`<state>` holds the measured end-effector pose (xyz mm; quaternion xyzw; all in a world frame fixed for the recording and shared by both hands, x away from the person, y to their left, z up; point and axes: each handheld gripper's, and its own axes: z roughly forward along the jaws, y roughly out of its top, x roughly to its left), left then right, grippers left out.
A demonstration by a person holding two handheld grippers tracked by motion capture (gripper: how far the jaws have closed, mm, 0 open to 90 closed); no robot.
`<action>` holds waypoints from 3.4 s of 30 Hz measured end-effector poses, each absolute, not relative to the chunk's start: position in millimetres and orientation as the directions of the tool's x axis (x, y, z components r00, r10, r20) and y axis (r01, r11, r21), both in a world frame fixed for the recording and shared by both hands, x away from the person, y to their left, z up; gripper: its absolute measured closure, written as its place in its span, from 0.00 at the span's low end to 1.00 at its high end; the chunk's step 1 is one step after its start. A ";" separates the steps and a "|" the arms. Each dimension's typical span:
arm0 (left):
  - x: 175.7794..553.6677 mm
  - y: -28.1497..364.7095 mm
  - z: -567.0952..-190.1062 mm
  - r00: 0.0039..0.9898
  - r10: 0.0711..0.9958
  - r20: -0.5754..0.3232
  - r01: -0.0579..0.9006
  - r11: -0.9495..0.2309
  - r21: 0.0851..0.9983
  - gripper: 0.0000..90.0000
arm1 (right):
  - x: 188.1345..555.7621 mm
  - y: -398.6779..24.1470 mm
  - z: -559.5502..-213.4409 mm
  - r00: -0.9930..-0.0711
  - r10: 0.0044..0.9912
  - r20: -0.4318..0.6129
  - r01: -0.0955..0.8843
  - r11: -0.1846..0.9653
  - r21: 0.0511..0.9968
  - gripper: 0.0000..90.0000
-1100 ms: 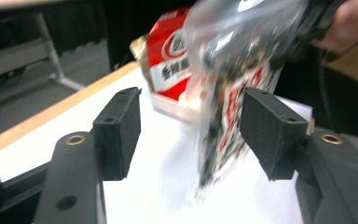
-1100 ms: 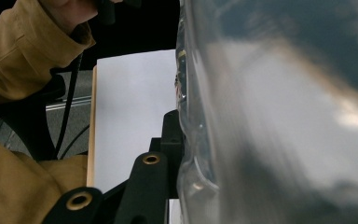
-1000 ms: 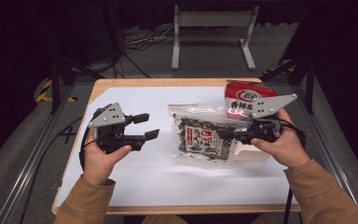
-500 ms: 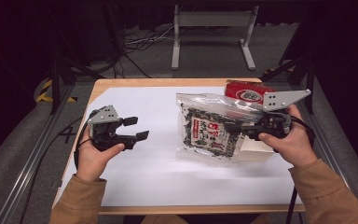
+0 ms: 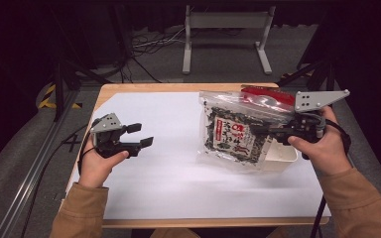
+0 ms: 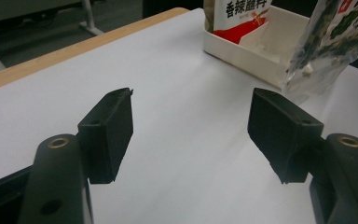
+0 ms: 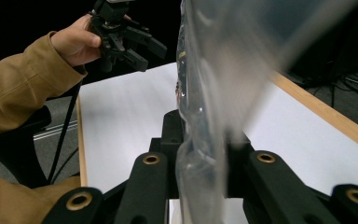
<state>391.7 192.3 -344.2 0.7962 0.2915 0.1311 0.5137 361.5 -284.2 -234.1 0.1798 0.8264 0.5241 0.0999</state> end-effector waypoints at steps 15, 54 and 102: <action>390.1 201.8 -361.5 0.750 0.657 -0.078 0.369 -0.317 0.874 0.17 | 363.3 -309.8 -215.4 -0.889 0.456 0.036 0.217 0.350 0.911 0.84; 400.7 225.8 -397.9 0.695 0.709 -0.121 0.409 -0.252 0.877 0.03 | 372.8 -354.2 -192.8 -0.794 0.607 -0.028 0.202 0.307 0.930 0.84; 403.6 233.6 -403.8 0.688 0.711 -0.147 0.428 -0.234 0.873 0.03 | 386.9 -368.6 -241.9 -0.668 0.743 -0.042 0.298 0.320 0.899 0.84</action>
